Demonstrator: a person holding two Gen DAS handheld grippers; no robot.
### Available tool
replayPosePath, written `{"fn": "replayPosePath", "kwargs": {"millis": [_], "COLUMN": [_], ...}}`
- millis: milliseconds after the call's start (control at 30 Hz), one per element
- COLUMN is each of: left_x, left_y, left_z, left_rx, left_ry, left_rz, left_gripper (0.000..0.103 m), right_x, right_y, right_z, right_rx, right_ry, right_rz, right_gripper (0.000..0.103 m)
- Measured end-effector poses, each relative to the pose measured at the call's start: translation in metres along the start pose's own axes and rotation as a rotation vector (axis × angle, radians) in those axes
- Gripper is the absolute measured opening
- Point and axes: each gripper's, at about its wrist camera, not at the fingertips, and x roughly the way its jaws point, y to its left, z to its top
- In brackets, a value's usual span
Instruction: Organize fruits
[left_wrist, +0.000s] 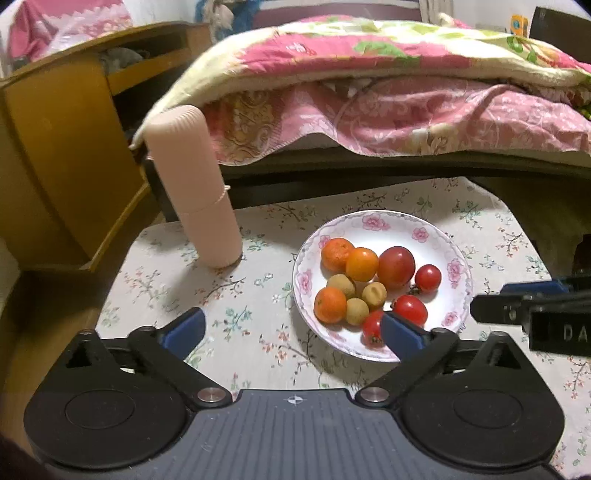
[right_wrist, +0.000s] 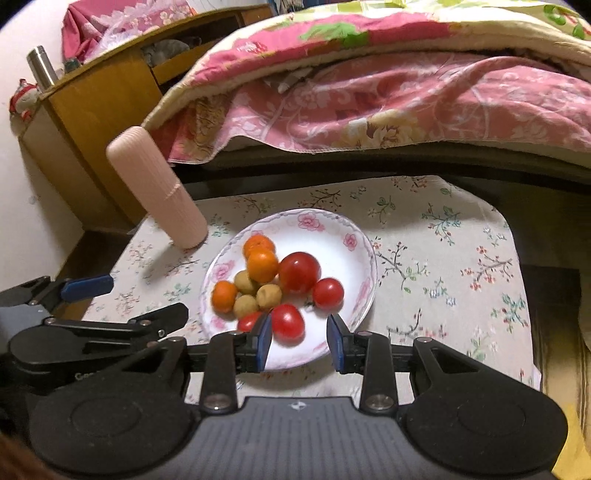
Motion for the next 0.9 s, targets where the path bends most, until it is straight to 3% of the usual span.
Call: {"fn": "replayPosePath", "kwargs": {"millis": [400, 667, 900], "left_x": [-0.033, -0.053, -0.064], "left_y": [-0.011, -0.013, -0.015], "left_z": [-0.032, -0.043, -0.057], "left_rx": [0.047, -0.004, -0.014], "left_ry": [-0.001, -0.004, 0.010], "left_rz": [0.103, 0.036, 0.048], "left_gripper": [0.103, 0.103, 0.103], "right_x": [-0.036, -0.057, -0.071], "right_y": [0.010, 0.017, 0.021], "right_z": [-0.045, -0.062, -0.080], "right_rx": [-0.007, 0.011, 0.027], "right_ry": [0.005, -0.016, -0.020], "right_rz": [-0.012, 0.005, 0.010], "right_gripper": [0.034, 0.034, 0.034]}}
